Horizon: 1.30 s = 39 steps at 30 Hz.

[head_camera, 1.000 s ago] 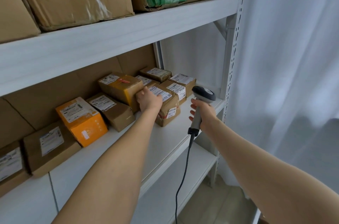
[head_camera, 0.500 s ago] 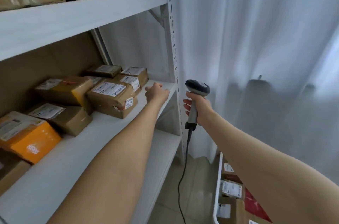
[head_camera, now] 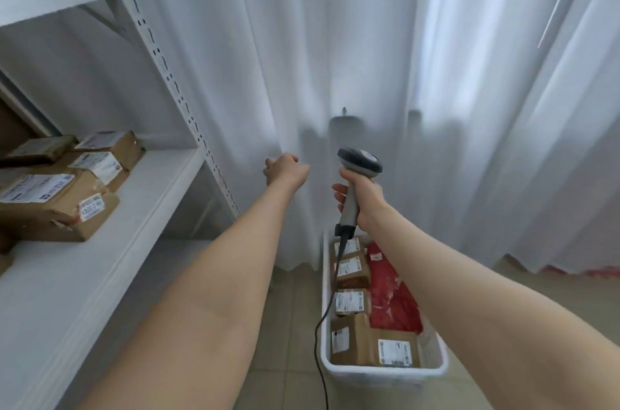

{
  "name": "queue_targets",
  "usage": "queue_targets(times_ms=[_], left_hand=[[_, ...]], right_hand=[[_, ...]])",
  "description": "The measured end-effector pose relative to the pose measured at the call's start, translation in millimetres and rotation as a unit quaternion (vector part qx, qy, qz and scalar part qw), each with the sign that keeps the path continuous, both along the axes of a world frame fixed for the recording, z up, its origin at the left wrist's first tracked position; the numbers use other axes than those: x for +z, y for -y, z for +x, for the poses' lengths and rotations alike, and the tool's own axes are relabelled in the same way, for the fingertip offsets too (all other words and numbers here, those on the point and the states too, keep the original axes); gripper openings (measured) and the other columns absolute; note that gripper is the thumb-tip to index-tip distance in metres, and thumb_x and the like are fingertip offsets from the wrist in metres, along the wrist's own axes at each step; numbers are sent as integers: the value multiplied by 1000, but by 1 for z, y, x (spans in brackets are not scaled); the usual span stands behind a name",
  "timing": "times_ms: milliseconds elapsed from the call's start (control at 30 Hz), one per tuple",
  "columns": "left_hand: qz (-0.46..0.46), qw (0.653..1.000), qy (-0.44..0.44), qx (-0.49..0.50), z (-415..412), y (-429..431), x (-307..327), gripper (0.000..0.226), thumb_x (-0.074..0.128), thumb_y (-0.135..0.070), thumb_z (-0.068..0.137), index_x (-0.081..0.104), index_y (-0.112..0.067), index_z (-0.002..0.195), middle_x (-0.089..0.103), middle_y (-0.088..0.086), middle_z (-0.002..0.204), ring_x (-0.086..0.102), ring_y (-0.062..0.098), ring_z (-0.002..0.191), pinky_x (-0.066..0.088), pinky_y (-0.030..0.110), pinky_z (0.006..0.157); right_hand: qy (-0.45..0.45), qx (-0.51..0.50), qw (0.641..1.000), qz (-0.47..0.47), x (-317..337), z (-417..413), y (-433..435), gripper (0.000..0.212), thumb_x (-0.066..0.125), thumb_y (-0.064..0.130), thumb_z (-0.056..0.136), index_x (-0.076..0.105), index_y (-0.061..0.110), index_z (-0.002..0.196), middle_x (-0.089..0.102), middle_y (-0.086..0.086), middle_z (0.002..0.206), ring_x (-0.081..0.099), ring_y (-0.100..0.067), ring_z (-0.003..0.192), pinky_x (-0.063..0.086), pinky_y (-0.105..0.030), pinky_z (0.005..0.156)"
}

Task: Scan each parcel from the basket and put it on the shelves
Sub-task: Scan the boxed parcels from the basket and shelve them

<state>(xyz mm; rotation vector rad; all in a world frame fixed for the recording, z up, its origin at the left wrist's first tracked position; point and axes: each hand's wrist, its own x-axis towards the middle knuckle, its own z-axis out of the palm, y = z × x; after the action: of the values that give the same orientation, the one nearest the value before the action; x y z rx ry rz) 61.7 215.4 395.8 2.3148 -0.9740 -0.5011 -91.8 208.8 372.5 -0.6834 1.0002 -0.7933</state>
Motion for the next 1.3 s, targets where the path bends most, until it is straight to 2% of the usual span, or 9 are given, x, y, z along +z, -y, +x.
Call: queue_targets(times_ms=[167,367,500,667,800,967,1133,1300], left_hand=[[21,1000,4,-16,-90,33,-25,43,56,-26,88,55,-17,130,35,17,140,42,35,126,37,35,104],[54,998,-12,-38,-172,62,-73,39,56,-25,89,55,-17,128,37,14,138,46,33,123,39,36,105],[80,996,-21,-45,-198,77,-106,38,55,-24,89,55,-18,127,37,13,138,44,32,124,39,38,106],[119,991,-34,-43,-196,95,-153,39,57,-24,90,54,-18,128,38,13,138,45,32,123,40,38,105],[147,987,-47,-36,-175,110,-201,40,59,-25,89,54,-19,128,39,14,137,47,33,121,41,41,105],[194,979,-63,-28,-148,128,-276,43,62,-26,89,53,-19,131,40,15,138,46,33,125,39,43,107],[238,967,-95,-19,-136,133,-364,46,61,-24,89,51,-17,134,41,13,139,43,30,127,39,39,107],[262,955,-139,-3,-130,135,-465,47,62,-23,88,50,-14,133,48,13,135,51,29,120,45,43,102]], right_hand=[[5,-27,998,53,-33,-93,31,17,70,29,87,60,21,98,67,-5,82,59,-17,68,44,-32,66],[33,-62,989,130,-78,-180,62,30,71,31,87,58,18,112,64,-3,76,59,-16,64,50,-29,59],[21,-68,984,166,-108,-203,76,31,73,34,85,63,14,106,67,-3,75,62,-15,64,52,-30,59],[-2,-76,978,192,-153,-201,94,33,74,34,84,64,13,107,70,-4,78,65,-16,67,54,-30,61],[-7,-70,974,217,-194,-183,110,25,75,33,84,66,13,96,70,-2,69,66,-14,60,54,-28,56],[-27,-61,968,243,-263,-158,131,25,77,32,82,66,13,95,71,-2,68,67,-14,57,54,-29,57],[-46,-50,957,282,-347,-144,144,31,77,31,82,66,10,101,70,-3,72,66,-14,58,53,-29,56],[-79,-37,950,299,-444,-130,162,40,77,28,81,66,6,113,68,-6,74,63,-17,60,53,-31,62]])
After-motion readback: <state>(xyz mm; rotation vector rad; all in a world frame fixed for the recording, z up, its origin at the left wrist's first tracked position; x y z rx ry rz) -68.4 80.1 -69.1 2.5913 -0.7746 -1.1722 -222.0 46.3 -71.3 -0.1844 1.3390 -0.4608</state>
